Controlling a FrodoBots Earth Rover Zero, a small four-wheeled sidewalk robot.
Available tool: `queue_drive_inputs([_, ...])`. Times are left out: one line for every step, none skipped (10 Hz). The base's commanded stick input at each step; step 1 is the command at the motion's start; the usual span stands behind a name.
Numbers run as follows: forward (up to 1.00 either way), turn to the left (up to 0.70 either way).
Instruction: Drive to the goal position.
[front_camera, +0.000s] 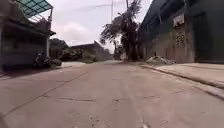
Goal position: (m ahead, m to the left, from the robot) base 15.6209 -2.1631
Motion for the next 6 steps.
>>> queue_drive_inputs([1.0,0.02])
queue_drive_inputs([1.0,0.02])
queue_drive_inputs([1.0,0.02])
queue_drive_inputs([1.0,0.02])
queue_drive_inputs([1.0,0.02])
queue_drive_inputs([1.0,0.02])
